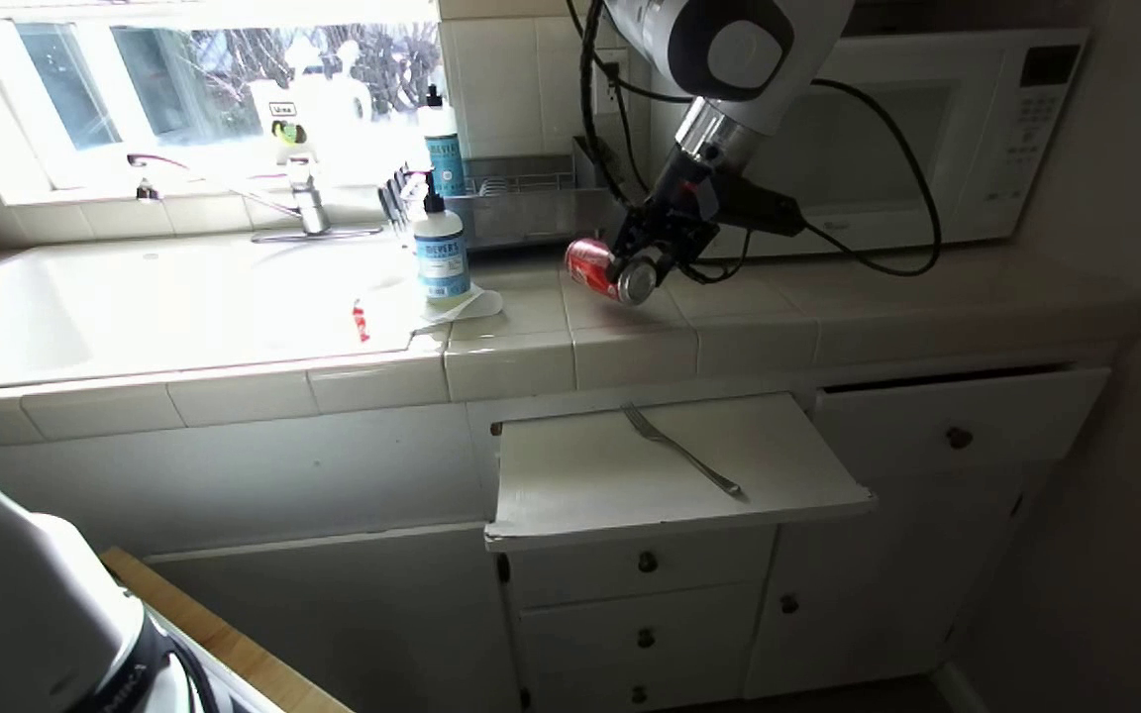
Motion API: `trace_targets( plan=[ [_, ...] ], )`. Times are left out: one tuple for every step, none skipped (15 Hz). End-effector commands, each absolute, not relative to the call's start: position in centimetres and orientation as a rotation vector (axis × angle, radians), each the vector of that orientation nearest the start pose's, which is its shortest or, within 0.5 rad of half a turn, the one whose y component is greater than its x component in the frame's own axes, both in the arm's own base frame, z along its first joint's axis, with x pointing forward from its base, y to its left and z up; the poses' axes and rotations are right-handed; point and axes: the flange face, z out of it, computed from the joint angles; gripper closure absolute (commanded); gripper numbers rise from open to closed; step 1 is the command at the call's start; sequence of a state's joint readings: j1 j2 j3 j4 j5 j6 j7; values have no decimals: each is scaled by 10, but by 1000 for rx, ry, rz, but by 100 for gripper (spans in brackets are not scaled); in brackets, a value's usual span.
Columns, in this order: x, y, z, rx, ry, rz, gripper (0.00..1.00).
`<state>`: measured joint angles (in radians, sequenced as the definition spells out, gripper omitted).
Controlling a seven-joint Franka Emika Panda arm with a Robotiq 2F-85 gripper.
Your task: Move the can to the left then put it upright
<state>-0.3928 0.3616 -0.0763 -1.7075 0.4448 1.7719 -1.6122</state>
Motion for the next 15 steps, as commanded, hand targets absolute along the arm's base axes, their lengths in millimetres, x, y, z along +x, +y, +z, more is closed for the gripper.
trace_targets(
  plan=[
    [567,-236,355,-2307,-1355,-242,55],
    [567,-235,354,-2296,-1371,-242,55],
    [566,-234,353,-2289,-1385,-241,55],
    [566,-232,353,-2280,-1402,-242,55],
    [567,-231,353,-2276,-1413,-241,11],
    [567,-231,353,-2274,-1426,-241,7],
    [568,-230,354,-2270,-1435,-242,2],
    [568,-229,354,-2266,-1448,-244,0],
    [569,-228,355,-2264,-1459,-247,0],
    [569,-227,356,-2263,-1472,-252,0],
    [569,-224,360,-2261,-1492,-254,0],
    [569,-218,366,-2275,-1515,-249,0],
    [569,-213,372,-2285,-1536,-236,0],
    [568,-205,379,-2291,-1560,-213,0],
    [566,-196,387,-2299,-1592,-183,0]
  ],
)
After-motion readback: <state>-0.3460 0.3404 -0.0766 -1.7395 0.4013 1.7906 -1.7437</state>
